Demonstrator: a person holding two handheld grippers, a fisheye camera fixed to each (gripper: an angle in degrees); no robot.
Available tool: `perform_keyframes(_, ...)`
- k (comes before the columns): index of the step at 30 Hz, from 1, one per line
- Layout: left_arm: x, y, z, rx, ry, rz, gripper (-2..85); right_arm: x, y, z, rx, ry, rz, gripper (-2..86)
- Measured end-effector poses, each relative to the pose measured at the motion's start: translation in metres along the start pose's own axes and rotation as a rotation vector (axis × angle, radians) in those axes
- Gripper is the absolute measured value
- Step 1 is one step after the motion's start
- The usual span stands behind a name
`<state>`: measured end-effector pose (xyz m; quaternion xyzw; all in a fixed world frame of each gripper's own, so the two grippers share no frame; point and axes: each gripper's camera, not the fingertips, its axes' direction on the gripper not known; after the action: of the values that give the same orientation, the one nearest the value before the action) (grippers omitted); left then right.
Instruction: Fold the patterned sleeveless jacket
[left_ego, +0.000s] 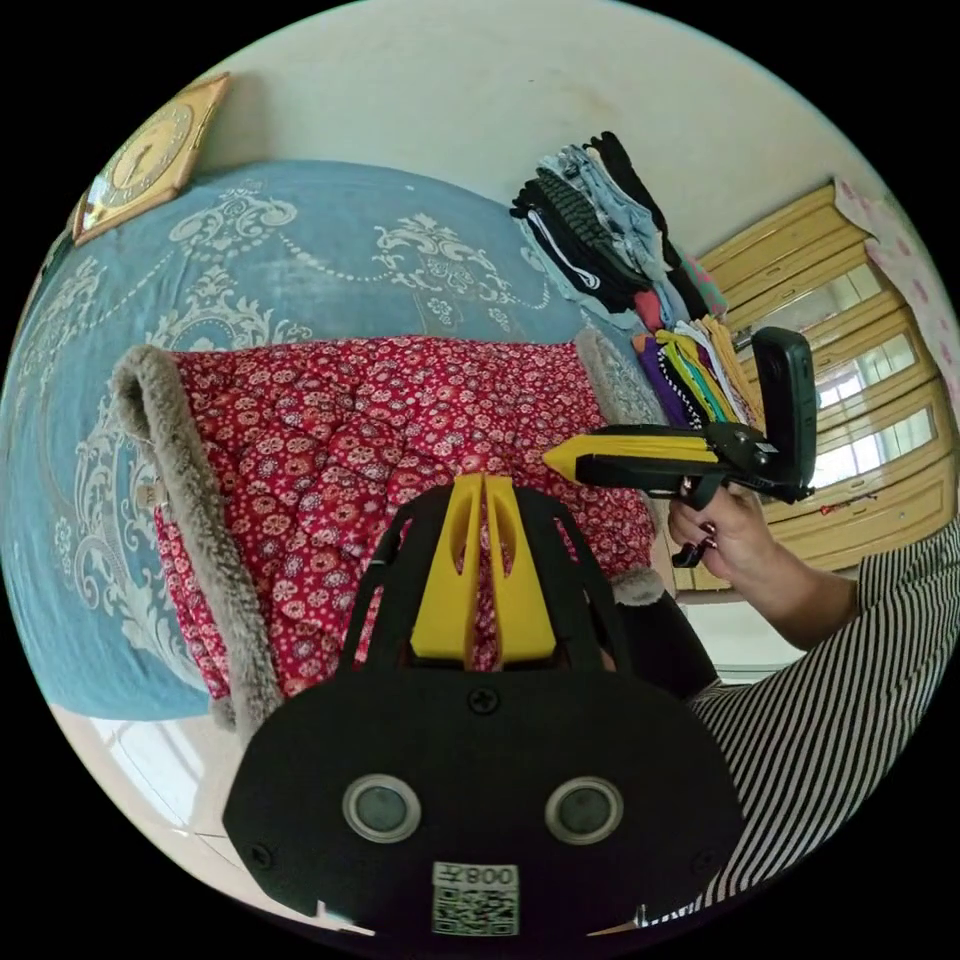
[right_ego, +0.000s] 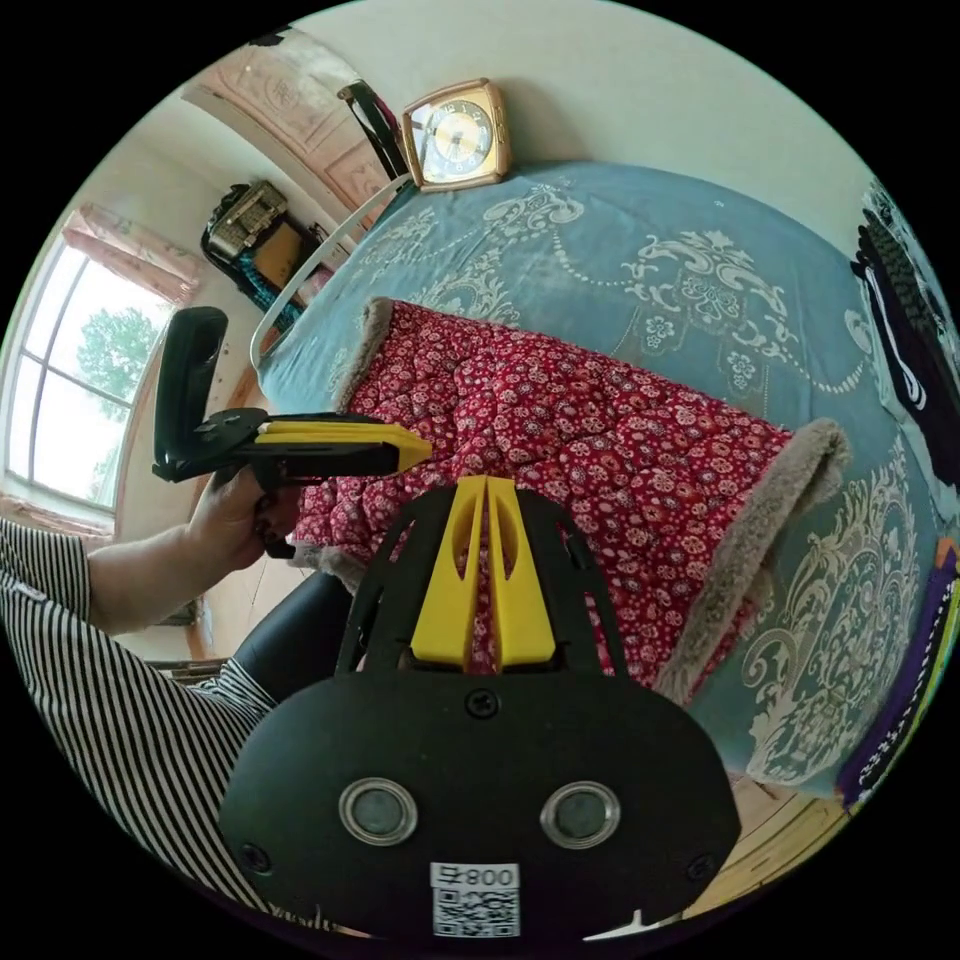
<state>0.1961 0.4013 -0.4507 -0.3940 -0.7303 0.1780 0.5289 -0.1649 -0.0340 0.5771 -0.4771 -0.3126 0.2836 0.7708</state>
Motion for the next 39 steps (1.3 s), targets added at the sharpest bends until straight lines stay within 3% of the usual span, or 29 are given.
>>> perform_keyframes(5, -0.018, 0.050, -0.002, -0.085, -0.095, -0.022, 0.2, -0.008, 0.050, -0.020, -0.005, 0.067, 0.063, 0.1)
perform_keyframes(7, -0.034, 0.064, -0.001, -0.076, -0.031, -0.072, 0.2, 0.002, 0.072, -0.003, -0.083, 0.110, 0.146, 0.1)
perform_keyframes(10, -0.048, 0.076, -0.018, -0.051, 0.015, -0.128, 0.3, 0.001, 0.077, -0.014, -0.030, 0.026, 0.231, 0.0)
perform_keyframes(14, -0.054, 0.107, -0.064, 0.067, -0.016, -0.102, 0.5, -0.029, 0.066, -0.034, 0.035, 0.110, 0.161, 0.0)
perform_keyframes(18, -0.098, 0.161, -0.109, 0.188, -0.032, -0.265, 2.2, -0.034, 0.055, 0.012, -0.142, 0.140, 0.155, 0.1)
perform_keyframes(20, -0.122, 0.188, -0.125, 0.235, -0.026, -0.362, 4.0, -0.034, 0.051, 0.022, -0.130, 0.092, 0.206, 0.1)
perform_keyframes(30, -0.227, 0.285, -0.133, 0.271, 0.203, -0.654, 13.8, -0.088, -0.005, 0.002, -0.105, 0.132, 0.176, 0.3)
perform_keyframes(39, -0.262, 0.320, -0.121, 0.324, 0.506, -0.661, 17.1, -0.160, -0.110, 0.025, -0.079, -0.036, 0.044, 4.8)
